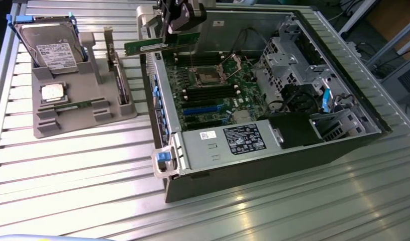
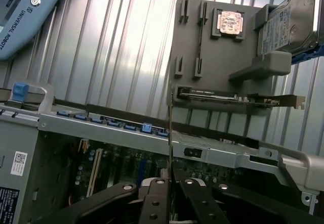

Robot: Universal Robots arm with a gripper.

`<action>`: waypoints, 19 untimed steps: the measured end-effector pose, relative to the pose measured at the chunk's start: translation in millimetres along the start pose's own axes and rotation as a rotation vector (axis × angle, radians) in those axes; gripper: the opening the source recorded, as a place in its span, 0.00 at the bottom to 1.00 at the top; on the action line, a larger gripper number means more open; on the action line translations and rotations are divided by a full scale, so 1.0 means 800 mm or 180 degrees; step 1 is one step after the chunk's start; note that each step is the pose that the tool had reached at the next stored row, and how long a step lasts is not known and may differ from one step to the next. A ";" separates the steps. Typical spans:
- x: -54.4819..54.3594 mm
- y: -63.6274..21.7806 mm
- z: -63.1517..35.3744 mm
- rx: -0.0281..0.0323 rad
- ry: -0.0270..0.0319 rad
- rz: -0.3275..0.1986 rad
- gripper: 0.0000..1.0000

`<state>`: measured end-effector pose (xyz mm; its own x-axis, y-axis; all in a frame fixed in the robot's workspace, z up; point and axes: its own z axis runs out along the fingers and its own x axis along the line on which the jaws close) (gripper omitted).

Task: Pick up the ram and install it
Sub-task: 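Pick up the ram and move it above insertion slot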

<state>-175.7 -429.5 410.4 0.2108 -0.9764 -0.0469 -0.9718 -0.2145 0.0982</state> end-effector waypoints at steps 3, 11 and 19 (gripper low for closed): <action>0.001 -0.005 0.000 -0.0003 -0.0001 0.0000 0.14; 0.004 -0.019 -0.002 -0.0013 -0.0003 0.0000 0.14; 0.007 -0.033 -0.004 -0.0023 -0.0005 0.0001 0.14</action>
<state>-148.8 -429.5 410.4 0.2104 -0.9764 -0.0484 -0.9710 -0.2145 0.1053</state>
